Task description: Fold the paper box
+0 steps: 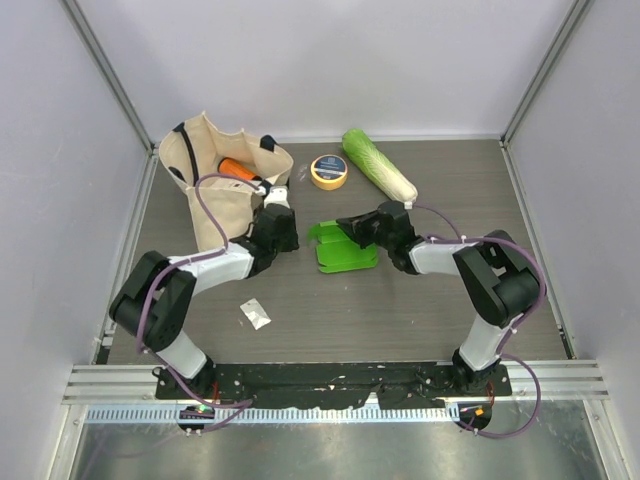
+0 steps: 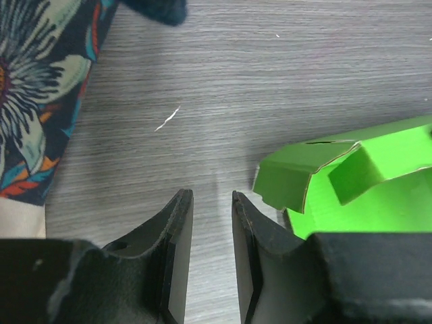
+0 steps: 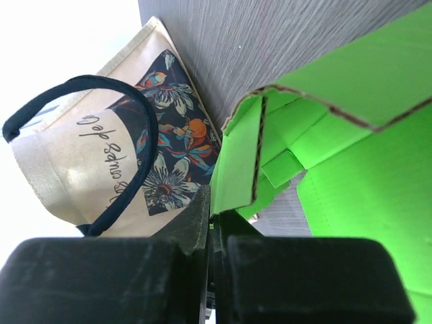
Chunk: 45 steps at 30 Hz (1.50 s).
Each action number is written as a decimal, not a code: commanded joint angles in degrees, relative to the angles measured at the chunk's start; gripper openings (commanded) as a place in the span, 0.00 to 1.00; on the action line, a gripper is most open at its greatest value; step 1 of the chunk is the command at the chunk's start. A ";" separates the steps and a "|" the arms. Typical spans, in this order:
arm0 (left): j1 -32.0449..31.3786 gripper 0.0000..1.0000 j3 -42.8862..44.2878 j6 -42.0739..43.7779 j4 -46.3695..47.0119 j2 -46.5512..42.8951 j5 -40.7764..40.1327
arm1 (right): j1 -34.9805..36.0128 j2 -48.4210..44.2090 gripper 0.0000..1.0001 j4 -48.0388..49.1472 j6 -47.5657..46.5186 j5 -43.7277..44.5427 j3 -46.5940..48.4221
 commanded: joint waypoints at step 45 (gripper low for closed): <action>-7.64 0.39 -5.38 6.91 19.72 1.92 8.28 | -1.27 -0.61 0.01 30.23 -5.92 -1.91 -13.88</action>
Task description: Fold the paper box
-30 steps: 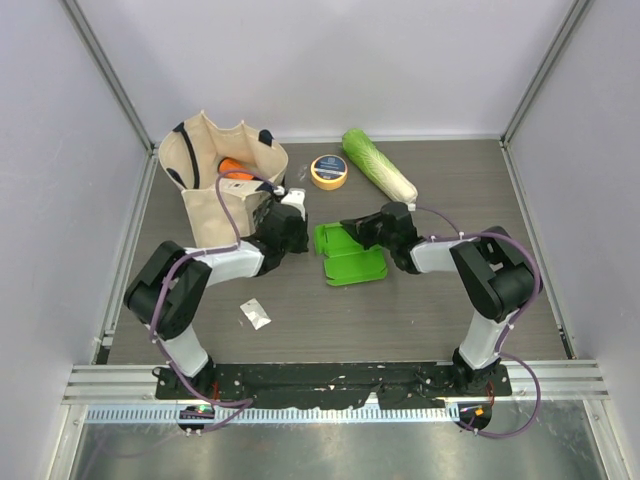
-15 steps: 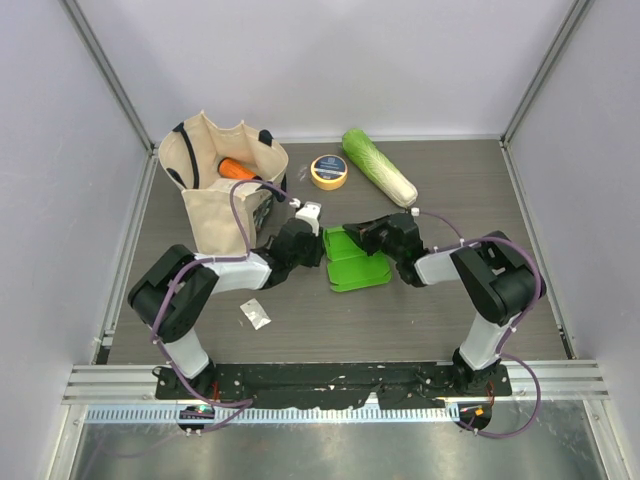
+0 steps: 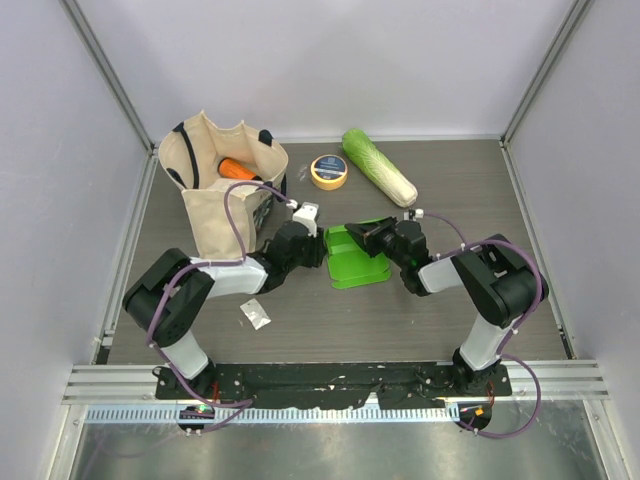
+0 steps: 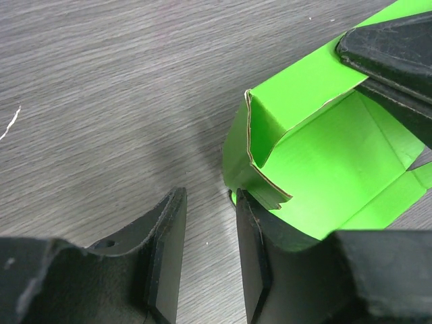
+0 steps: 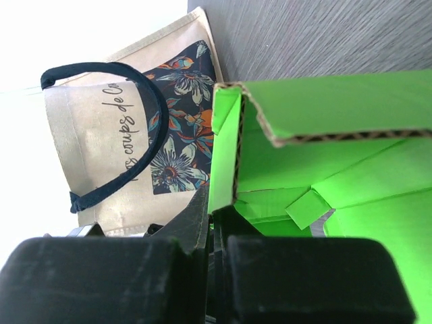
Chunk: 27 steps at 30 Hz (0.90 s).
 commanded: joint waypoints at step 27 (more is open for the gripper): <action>-3.30 0.51 -2.59 -0.13 10.99 -1.06 0.96 | 0.83 1.86 0.01 14.88 -1.39 -0.09 -5.98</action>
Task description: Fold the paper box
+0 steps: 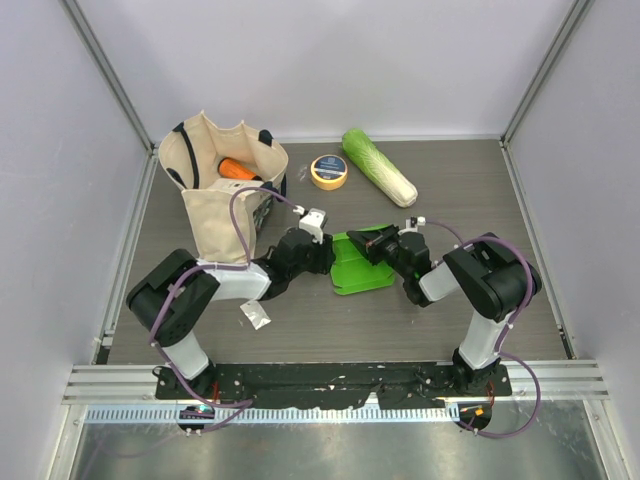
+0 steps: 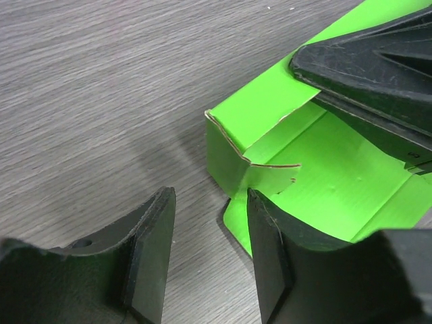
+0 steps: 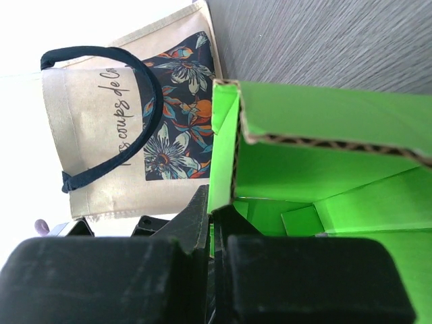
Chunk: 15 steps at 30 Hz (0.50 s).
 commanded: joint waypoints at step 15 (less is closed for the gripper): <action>-0.92 0.47 2.47 -0.11 4.50 0.48 -7.14 | 1.80 -0.92 0.01 4.94 3.14 1.18 -0.12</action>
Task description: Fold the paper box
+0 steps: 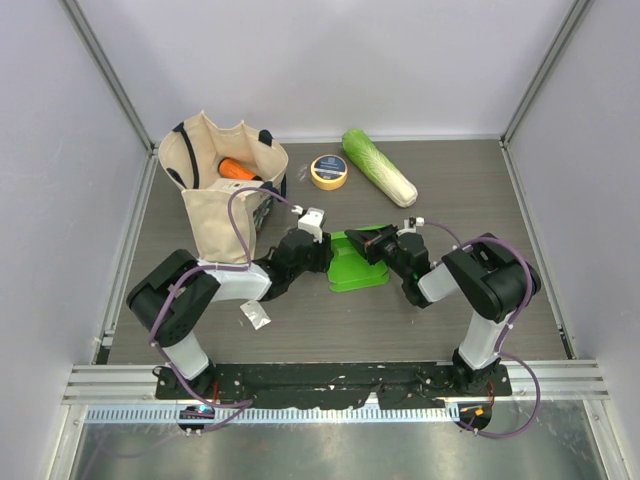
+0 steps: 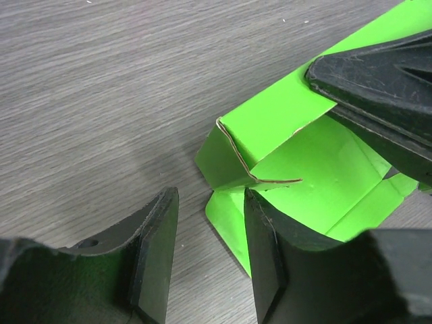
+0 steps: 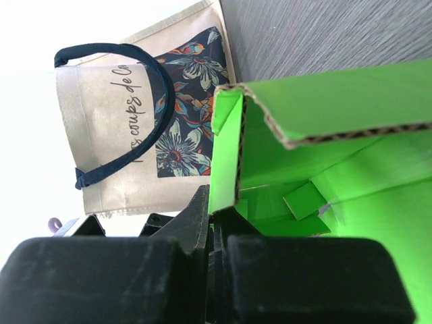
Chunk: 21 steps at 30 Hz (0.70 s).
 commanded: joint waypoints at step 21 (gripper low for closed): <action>-0.73 0.52 2.12 1.34 5.43 0.61 -13.44 | 2.01 3.45 0.01 -4.03 6.58 1.75 3.16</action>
